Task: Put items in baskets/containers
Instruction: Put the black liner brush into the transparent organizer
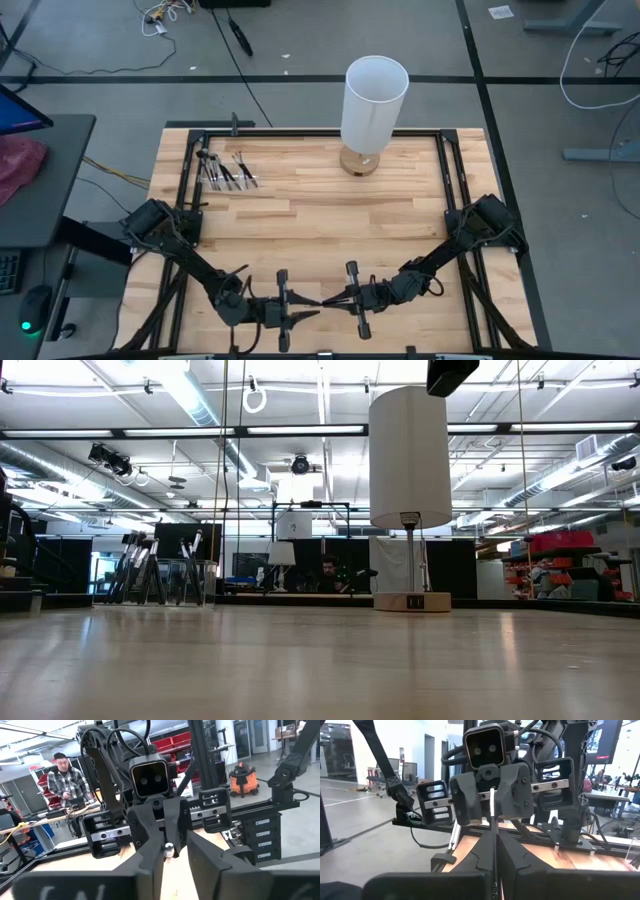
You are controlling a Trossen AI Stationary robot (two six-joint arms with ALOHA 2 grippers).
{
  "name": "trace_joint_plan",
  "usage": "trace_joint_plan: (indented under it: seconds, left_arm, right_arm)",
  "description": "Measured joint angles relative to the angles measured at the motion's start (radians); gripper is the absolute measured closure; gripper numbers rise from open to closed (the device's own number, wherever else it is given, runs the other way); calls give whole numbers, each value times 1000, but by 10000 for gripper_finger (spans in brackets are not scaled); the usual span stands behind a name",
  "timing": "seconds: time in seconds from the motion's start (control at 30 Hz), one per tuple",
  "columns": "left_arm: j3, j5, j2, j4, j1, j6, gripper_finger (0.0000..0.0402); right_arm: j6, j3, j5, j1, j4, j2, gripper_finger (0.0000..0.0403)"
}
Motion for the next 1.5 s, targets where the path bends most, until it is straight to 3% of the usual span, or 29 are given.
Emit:
trace_joint_plan:
  seconds: [0.23, 0.37, 0.43, 0.63, 0.7, 0.8, 0.97, 1.17, 1.23, 1.33, 1.5]
  left_arm:
    - [0, -3, 0, 0, 0, 0, 381]
    - [-1, -53, -3, -11, -9, 0, 386]
    - [-2, -140, -22, -43, -21, -6, 378]
    - [-2, -495, -160, -259, -71, -91, 387]
    - [-8, -584, -219, -362, -75, -140, 387]
    - [-33, -644, -322, -496, -61, -220, 387]
    - [-101, -548, -523, -764, 21, -452, 387]
    - [-117, -246, -751, -1381, 238, -913, 387]
    - [-117, -190, -807, -1558, 331, -1021, 386]
    - [-117, -117, -872, -1775, 468, -1126, 386]
    - [-117, -58, -932, -1958, 679, -1145, 385]
  right_arm:
    - [1, 0, -5, 0, -8, 0, 389]
    - [1, 2, 21, -1, -42, -2, 372]
    - [2, 3, 102, 5, -69, -4, 360]
    - [18, 0, 507, 55, -283, -51, 323]
    - [53, 0, 566, 62, -322, -64, 314]
    - [121, 0, 554, 65, -350, -63, 304]
    - [238, 0, 389, 47, -426, -60, 298]
    - [287, 0, 329, 35, -460, -60, 301]
    - [285, 0, 327, 33, -456, -60, 302]
    - [285, 0, 327, 25, -457, -60, 303]
    - [304, 0, 325, 7, -456, -60, 303]
